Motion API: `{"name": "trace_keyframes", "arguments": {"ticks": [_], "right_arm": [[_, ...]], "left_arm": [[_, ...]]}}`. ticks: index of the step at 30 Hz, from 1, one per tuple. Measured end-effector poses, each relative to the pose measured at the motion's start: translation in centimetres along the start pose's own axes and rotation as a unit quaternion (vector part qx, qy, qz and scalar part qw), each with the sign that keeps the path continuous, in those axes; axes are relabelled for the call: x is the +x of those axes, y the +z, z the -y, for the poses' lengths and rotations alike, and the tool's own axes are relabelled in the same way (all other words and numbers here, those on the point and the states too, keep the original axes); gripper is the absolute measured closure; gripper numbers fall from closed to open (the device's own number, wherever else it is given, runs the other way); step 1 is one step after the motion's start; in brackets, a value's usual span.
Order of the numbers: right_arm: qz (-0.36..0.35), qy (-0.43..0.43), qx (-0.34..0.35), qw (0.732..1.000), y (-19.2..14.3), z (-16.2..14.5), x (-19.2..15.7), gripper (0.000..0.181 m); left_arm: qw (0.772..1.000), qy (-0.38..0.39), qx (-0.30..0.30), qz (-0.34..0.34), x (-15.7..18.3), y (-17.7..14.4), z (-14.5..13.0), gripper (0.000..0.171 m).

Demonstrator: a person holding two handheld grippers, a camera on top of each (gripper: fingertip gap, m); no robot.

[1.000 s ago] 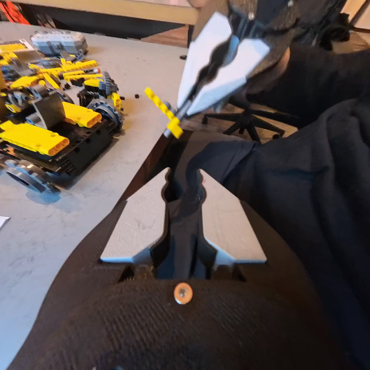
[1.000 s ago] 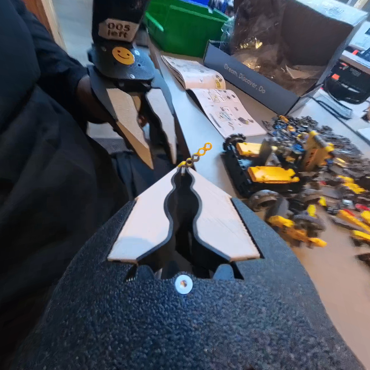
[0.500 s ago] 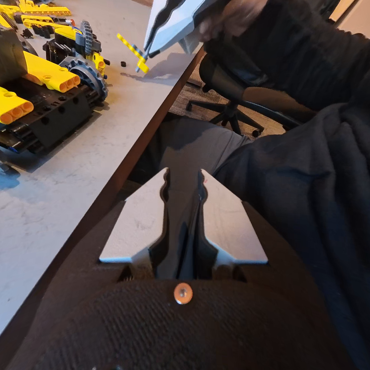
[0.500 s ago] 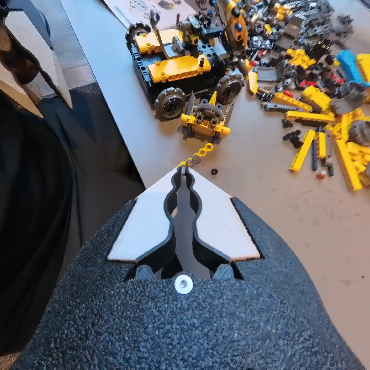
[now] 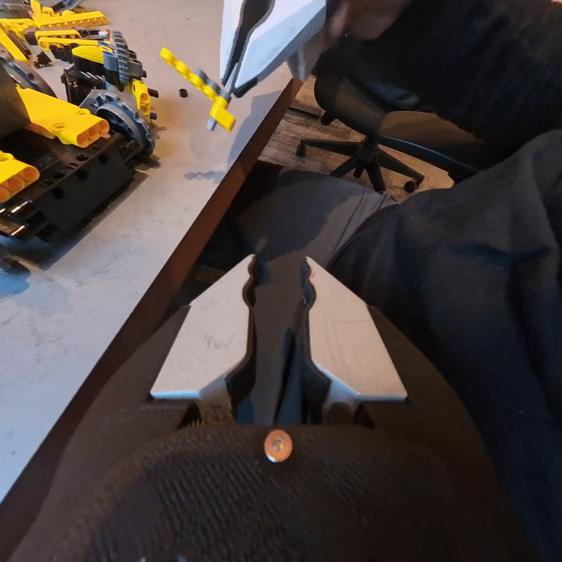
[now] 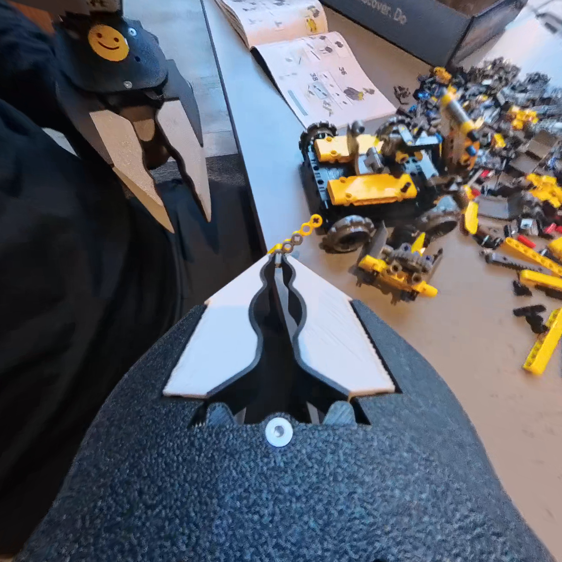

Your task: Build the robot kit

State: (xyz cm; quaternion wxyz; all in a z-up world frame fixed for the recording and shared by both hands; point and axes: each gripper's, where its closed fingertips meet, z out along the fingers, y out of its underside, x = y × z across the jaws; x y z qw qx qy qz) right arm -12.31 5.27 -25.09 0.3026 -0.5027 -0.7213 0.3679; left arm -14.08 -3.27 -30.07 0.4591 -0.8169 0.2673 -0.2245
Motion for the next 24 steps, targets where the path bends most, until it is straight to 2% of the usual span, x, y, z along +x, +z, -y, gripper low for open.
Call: {"name": "trace_keyframes", "arguments": {"ticks": [2, 5, 9, 11, 15, 17, 24], "right_arm": [[0.014, 0.004, 0.028, 1.0, 0.3, 1.3, -0.8, 0.177], [0.082, 0.068, 0.081, 0.991, 1.3, 3.7, -3.3, 0.177], [0.101, 0.094, 0.064, 0.988, 4.1, 4.3, -4.8, 0.177], [0.11, 0.116, 0.062, 0.985, 5.3, 4.5, -5.0, 0.177], [0.118, 0.156, 0.049, 0.98, 6.5, 3.9, -4.3, 0.177], [0.123, 0.182, 0.056, 0.974, 6.7, 4.0, -4.1, 0.177], [0.139, 0.207, 0.058, 0.967, 6.9, 4.0, -4.8, 0.177]], "left_arm": [[1.0, 0.003, 0.004, 0.022, -0.6, -0.3, 0.1, 0.143], [0.991, 0.061, 0.025, 0.114, -2.6, -1.8, 1.7, 0.132], [0.973, 0.138, 0.026, 0.183, -3.5, -3.1, 2.7, 0.127], [0.97, 0.151, 0.016, 0.188, -3.6, -3.0, 2.2, 0.127], [0.982, 0.096, 0.015, 0.163, -4.2, -2.9, 1.5, 0.125], [0.98, 0.089, 0.02, 0.175, -4.8, -3.3, 1.7, 0.123], [0.964, 0.166, 0.005, 0.208, -3.9, -2.7, 2.1, 0.126]]}}
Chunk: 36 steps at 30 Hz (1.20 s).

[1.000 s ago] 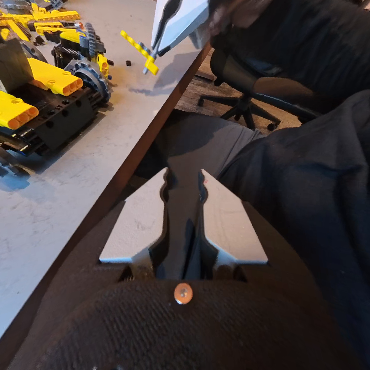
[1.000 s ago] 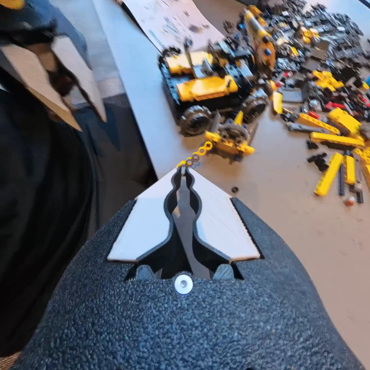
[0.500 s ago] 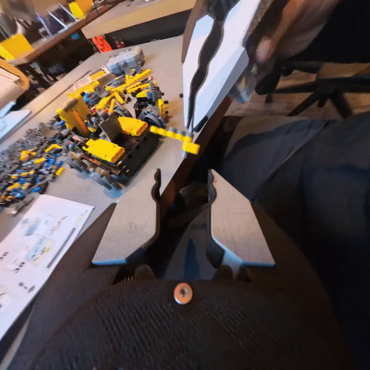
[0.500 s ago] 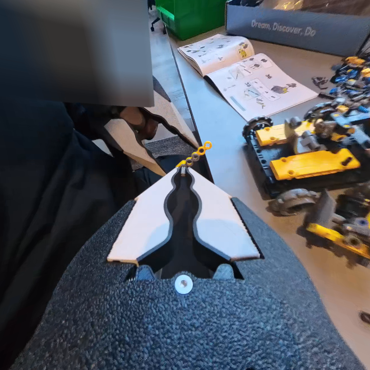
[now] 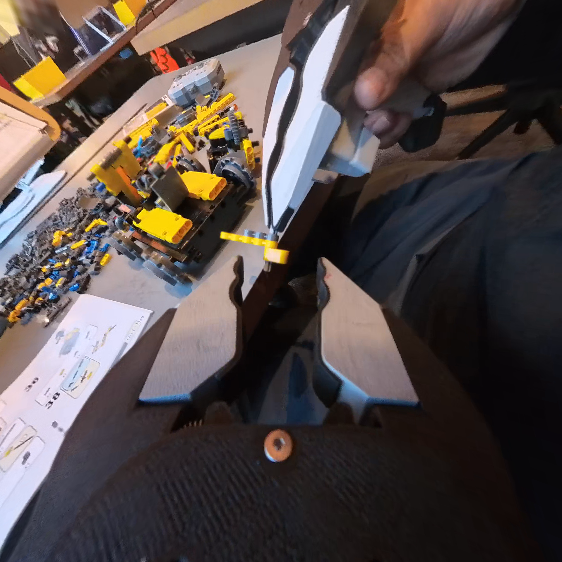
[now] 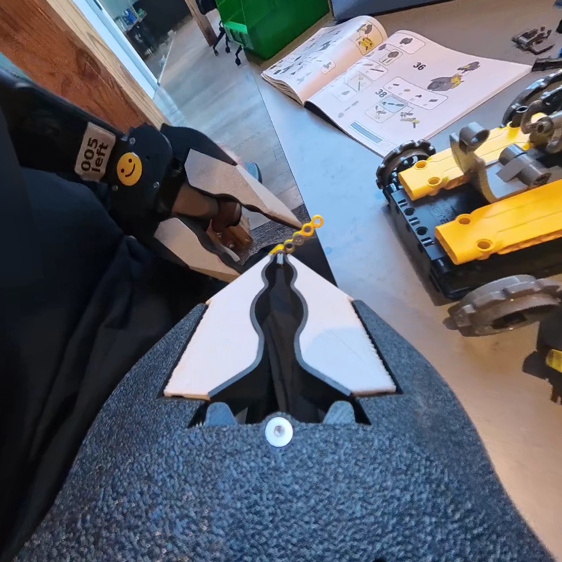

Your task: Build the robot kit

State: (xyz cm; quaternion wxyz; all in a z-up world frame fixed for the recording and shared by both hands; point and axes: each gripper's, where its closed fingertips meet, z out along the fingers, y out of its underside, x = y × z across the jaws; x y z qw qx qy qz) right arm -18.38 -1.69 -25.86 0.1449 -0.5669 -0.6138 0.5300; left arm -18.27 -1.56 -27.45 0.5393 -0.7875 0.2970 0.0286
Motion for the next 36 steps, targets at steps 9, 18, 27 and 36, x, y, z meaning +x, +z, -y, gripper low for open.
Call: {"name": "trace_keyframes", "arguments": {"ticks": [9, 18, 27, 36], "right_arm": [[0.014, -0.006, 0.002, 1.0, 0.2, 0.1, -0.9, 0.177], [-0.005, -0.03, 0.057, 0.998, 0.6, 1.4, -0.9, 0.177], [0.017, -0.001, 0.078, 0.997, 1.0, 1.8, -0.5, 0.177], [0.015, 0.013, 0.086, 0.996, 0.4, 1.6, -0.1, 0.177]], "left_arm": [[1.0, -0.012, -0.005, 0.001, -0.2, -0.2, -0.4, 0.142], [0.998, -0.066, 0.023, -0.003, -1.3, -0.9, 0.0, 0.14], [0.994, -0.104, 0.014, -0.04, -1.0, -0.4, -0.9, 0.147], [0.991, -0.111, 0.031, -0.073, -0.6, 0.1, -0.2, 0.145]]}}
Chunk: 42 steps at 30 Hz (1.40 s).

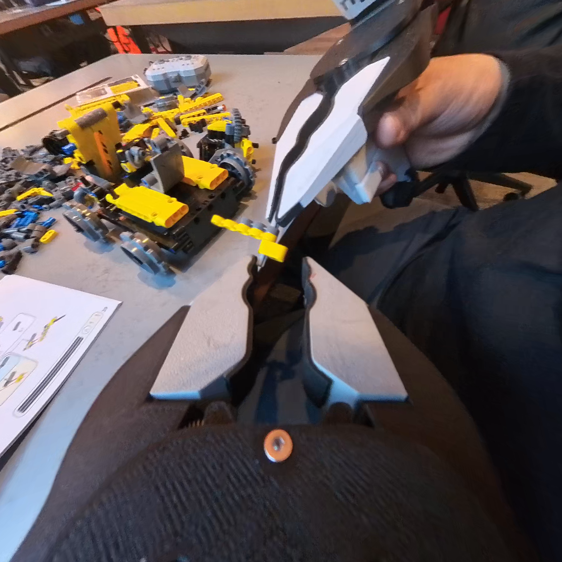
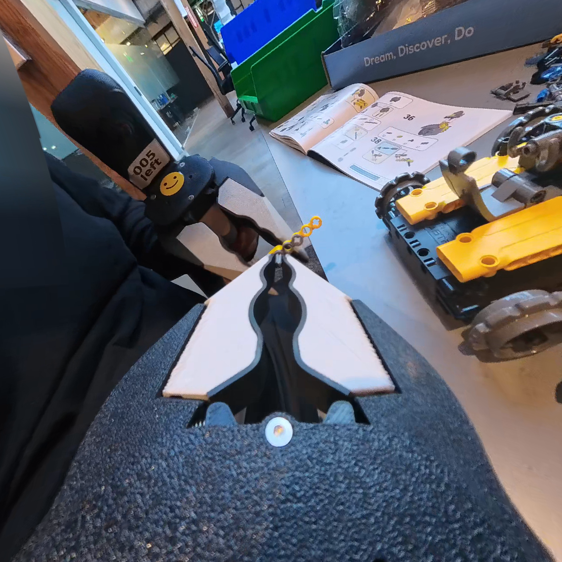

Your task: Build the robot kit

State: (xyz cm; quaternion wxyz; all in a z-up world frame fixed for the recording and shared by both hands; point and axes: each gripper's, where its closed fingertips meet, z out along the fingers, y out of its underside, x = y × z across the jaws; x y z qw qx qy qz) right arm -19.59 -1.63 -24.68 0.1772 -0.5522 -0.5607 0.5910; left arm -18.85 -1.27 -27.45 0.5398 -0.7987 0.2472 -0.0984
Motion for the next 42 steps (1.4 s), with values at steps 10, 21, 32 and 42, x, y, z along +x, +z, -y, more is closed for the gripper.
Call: {"name": "trace_keyframes", "arguments": {"ticks": [10, 21, 32, 42], "right_arm": [[0.003, -0.066, -0.052, 0.996, -1.2, -0.5, -0.7, 0.177], [0.165, -0.159, -0.225, 0.947, -3.8, -3.0, -4.1, 0.177], [0.238, -0.199, -0.296, 0.904, -3.0, -4.8, -6.0, 0.177], [0.154, -0.213, -0.265, 0.928, -2.1, -3.1, -3.2, 0.174]], "left_arm": [[0.999, 0.014, 0.03, -0.022, 0.7, -0.9, 1.0, 0.144], [0.963, -0.12, 0.057, -0.234, 4.6, -1.9, 2.0, 0.131], [0.932, -0.161, 0.051, -0.319, 7.1, -2.6, 2.1, 0.161], [0.929, -0.245, 0.059, -0.27, 4.1, -2.0, 2.0, 0.167]]}}
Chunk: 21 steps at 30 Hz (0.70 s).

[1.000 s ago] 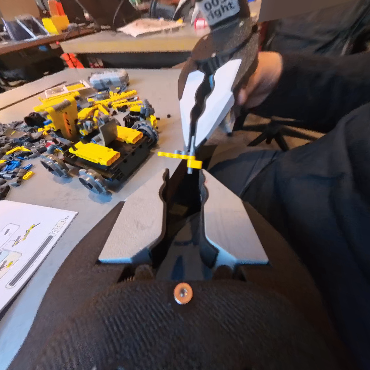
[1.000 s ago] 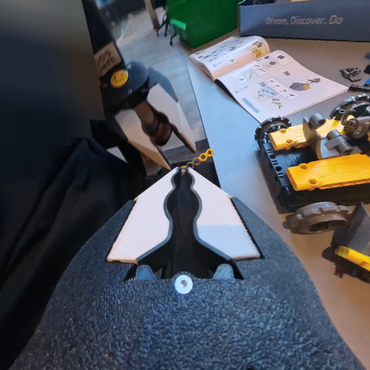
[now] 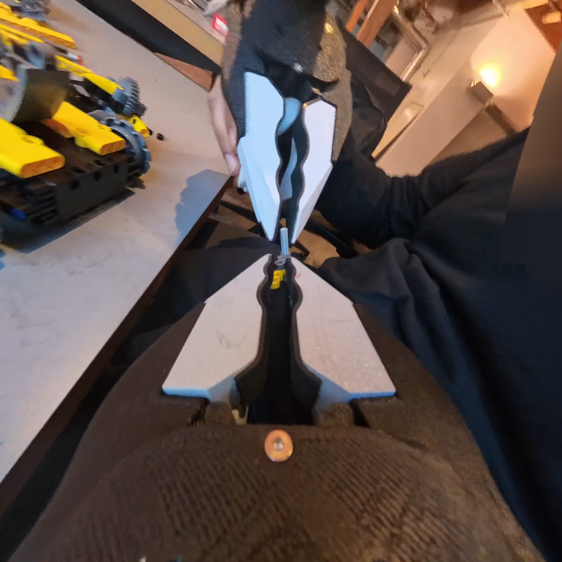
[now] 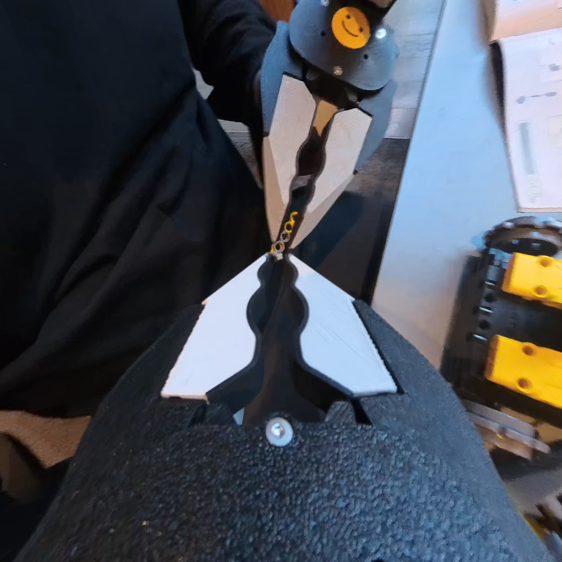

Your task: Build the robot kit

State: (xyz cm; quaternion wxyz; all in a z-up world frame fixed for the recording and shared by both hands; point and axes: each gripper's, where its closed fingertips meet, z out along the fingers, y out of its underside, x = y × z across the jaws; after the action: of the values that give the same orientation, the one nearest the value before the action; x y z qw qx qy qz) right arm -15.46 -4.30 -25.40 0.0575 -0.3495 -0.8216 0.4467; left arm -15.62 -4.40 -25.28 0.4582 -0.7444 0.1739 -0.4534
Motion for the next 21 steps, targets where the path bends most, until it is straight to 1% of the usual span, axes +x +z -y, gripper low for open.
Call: {"name": "trace_keyframes", "arguments": {"ticks": [3, 6, 11, 14, 18, 21], "right_arm": [[-0.07, -0.005, 0.0, 0.998, -0.9, 0.0, 1.4, 0.167], [-0.131, -0.025, -0.005, 0.991, -1.4, 0.0, 1.8, 0.163], [-0.224, -0.082, 0.019, 0.971, -1.7, 1.0, 1.7, 0.163], [-0.245, -0.121, 0.011, 0.962, -1.0, 1.2, 1.1, 0.162], [-0.298, -0.176, -0.026, 0.938, -0.6, 1.0, 1.6, 0.161], [-0.303, -0.207, -0.037, 0.929, -0.2, 1.0, 1.4, 0.165]], "left_arm": [[0.998, -0.05, 0.034, -0.001, -0.7, -0.7, 0.9, 0.167], [0.995, -0.084, 0.06, 0.003, -1.3, -1.3, 1.5, 0.167], [0.989, -0.128, 0.072, 0.002, -1.8, -1.3, 1.5, 0.167], [0.983, -0.165, 0.081, -0.011, -1.8, -1.3, 1.5, 0.167], [0.975, -0.203, 0.089, -0.027, -1.7, -1.3, 1.5, 0.167], [0.968, -0.228, 0.096, -0.04, -1.9, -1.4, 1.4, 0.167]]}}
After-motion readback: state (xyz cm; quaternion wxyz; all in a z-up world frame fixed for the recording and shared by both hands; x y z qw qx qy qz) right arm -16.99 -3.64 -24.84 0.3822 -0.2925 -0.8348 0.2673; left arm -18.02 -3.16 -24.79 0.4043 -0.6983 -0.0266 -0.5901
